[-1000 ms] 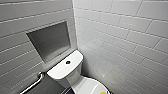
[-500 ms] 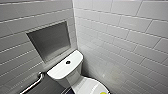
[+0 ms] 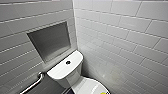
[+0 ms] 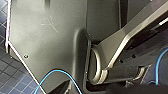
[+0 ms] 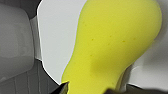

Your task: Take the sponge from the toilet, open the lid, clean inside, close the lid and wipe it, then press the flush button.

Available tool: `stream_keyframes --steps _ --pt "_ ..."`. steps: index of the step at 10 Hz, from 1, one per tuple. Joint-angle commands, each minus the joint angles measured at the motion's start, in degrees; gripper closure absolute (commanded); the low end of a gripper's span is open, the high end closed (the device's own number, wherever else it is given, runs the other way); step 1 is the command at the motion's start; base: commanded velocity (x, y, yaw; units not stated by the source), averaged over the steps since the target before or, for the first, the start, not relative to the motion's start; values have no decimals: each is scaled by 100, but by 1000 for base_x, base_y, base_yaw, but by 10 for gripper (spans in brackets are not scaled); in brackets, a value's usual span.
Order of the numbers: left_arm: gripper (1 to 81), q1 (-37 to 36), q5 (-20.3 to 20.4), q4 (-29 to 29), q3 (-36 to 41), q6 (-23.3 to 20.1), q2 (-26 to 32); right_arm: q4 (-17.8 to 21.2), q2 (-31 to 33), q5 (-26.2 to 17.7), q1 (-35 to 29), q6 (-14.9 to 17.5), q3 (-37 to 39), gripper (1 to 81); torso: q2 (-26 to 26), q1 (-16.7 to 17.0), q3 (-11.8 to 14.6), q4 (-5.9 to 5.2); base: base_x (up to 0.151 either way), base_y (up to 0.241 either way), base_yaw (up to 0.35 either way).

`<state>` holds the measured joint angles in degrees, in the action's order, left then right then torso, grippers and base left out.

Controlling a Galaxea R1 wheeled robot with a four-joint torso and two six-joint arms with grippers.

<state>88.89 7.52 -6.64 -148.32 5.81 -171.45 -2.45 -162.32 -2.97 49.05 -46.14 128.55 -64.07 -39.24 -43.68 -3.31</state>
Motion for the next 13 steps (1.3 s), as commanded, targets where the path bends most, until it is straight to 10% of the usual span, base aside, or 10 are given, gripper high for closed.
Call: stream_keyframes --steps 1,10,13 --pt "10 45 -392 -4 -4 -28 -13 131 -14 -186 -620 -9 64 10 -560 -362 0 0 0 0 0" --pt "10 62 -392 5 -4 -19 -13 219 -216 -116 -585 -176 371 10 -520 -304 0 0 0 0 0" --pt "10 63 -392 5 -4 -19 -21 184 -190 -80 -585 -176 380 10 -520 -304 -383 0 0 0 0"
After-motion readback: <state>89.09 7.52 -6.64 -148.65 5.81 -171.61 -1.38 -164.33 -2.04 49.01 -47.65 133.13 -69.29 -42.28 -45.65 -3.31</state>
